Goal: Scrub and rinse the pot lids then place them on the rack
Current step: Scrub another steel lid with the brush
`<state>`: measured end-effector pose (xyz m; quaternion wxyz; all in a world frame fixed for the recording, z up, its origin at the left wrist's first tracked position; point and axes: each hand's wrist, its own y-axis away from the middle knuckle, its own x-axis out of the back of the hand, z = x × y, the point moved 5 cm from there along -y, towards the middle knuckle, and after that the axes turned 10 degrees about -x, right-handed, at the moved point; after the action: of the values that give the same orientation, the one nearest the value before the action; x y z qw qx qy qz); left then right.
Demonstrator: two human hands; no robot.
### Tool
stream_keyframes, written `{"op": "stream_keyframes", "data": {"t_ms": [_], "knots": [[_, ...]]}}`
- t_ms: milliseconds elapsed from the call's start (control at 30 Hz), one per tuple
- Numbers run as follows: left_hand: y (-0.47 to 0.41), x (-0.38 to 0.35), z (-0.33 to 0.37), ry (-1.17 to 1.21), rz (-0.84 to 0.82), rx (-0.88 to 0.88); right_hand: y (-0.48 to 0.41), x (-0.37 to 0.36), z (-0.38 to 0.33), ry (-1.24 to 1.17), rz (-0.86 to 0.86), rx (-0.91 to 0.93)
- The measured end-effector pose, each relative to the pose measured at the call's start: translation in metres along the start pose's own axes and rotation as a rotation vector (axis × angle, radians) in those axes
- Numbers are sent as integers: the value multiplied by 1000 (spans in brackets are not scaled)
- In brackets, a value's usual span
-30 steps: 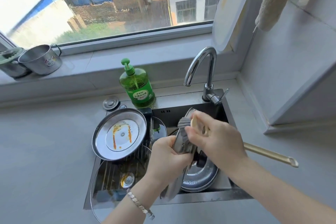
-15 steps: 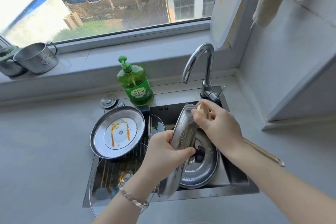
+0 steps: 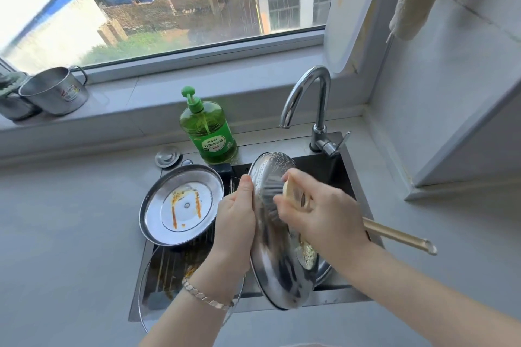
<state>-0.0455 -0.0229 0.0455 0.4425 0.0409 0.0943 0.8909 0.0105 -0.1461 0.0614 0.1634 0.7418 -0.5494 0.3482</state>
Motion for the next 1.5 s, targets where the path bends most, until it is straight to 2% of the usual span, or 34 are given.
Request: {"op": "stream_keyframes", "data": {"t_ms": [100, 200, 267, 400, 467, 533, 567, 600, 667, 767, 833, 967, 1133, 1200, 1333, 1400, 1500], "knots": [[-2, 3, 0, -1, 21, 24, 22, -5, -11, 34, 6, 144], [6, -5, -1, -38, -23, 40, -15, 4, 5, -4, -83, -61], [7, -8, -4, -34, -28, 64, -25, 5, 11, 11, -80, -116], [0, -6, -16, 130, -6, 226, 7, -2, -18, 156, 22, 231], [0, -8, -18, 177, -41, 259, 1, 0, -16, 191, -13, 220], [2, -14, -20, 175, -79, 242, -22, 7, -8, 183, -130, 46], [3, -16, -20, 163, -81, 235, -30, 7, -4, 200, -122, 27], [2, -16, -20, 161, -74, 233, -33, 6, -5, 211, -97, 38], [-2, -12, -21, 174, -27, 245, -20, 1, -17, 284, 8, 187], [-5, -1, -24, 183, 23, 332, 23, -10, -21, 263, -25, 368], [-4, -2, -23, 177, 37, 333, 26, -10, -18, 269, -38, 372], [-2, -11, -21, 177, 45, 291, -12, -3, -19, 262, 58, 225], [-5, 0, -14, 247, 76, 334, 33, -14, -25, 242, -9, 431], [-6, 2, -12, 232, 90, 290, 34, -15, -16, 196, -55, 393], [-5, 1, -12, 215, 78, 251, -7, -12, -6, 78, -110, 78], [-7, 6, -11, 232, 103, 255, -3, -13, -4, 44, -108, 58], [-10, 15, -9, 235, 136, 231, 28, -18, -3, 12, -174, 138]]}}
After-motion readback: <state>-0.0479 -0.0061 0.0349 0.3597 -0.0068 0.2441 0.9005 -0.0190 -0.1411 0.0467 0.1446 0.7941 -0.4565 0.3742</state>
